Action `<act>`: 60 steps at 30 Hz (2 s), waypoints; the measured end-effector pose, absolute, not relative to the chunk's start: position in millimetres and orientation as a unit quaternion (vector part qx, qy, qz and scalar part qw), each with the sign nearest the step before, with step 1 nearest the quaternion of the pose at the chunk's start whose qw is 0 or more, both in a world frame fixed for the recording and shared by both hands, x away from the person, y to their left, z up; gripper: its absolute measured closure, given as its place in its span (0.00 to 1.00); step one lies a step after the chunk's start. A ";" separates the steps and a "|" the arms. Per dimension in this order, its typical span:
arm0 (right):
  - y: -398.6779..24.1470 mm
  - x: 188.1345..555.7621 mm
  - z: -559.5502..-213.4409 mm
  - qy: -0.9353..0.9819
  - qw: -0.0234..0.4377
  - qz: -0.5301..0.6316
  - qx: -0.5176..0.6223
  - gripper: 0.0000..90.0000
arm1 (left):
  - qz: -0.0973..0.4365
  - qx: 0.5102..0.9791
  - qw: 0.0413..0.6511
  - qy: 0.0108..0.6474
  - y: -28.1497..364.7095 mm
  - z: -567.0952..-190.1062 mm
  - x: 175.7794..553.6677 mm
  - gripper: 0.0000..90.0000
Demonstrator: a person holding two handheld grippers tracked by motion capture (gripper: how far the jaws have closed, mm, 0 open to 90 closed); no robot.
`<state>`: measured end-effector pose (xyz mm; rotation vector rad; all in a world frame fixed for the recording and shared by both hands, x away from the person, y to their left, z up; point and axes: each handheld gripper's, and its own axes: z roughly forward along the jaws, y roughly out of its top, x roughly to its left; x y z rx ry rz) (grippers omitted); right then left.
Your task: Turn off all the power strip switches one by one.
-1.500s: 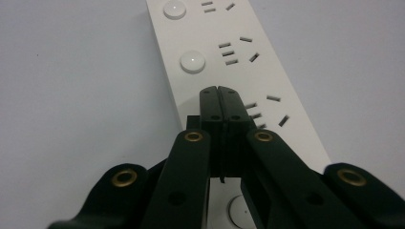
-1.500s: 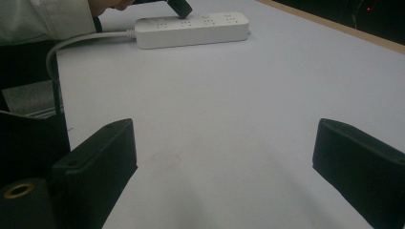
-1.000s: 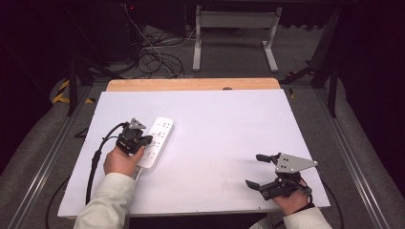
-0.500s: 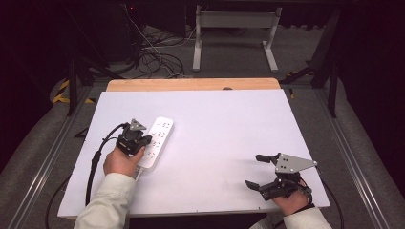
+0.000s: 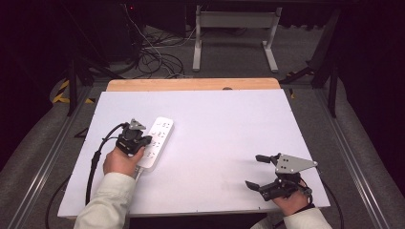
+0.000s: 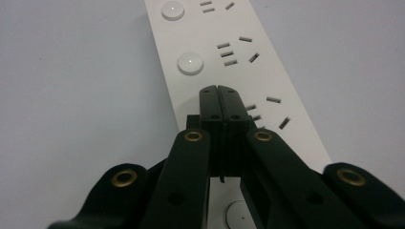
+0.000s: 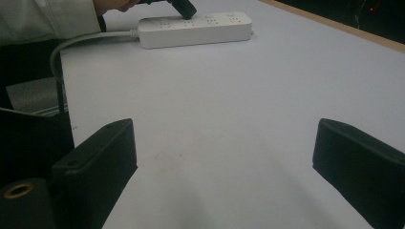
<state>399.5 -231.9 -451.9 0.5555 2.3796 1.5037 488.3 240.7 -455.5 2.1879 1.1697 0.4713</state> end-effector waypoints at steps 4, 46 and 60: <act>-232.2 399.5 -451.7 0.821 0.137 0.520 0.191 0.09 | 0.193 0.826 0.296 0.438 240.4 -450.6 487.3 1.00; -230.9 403.7 -453.9 0.824 0.127 0.518 0.190 0.09 | 0.172 0.823 0.291 0.458 229.8 -447.5 528.9 1.00; -230.3 402.3 -453.3 0.824 0.128 0.519 0.186 0.09 | 0.164 0.820 0.296 0.463 233.6 -449.5 530.2 1.00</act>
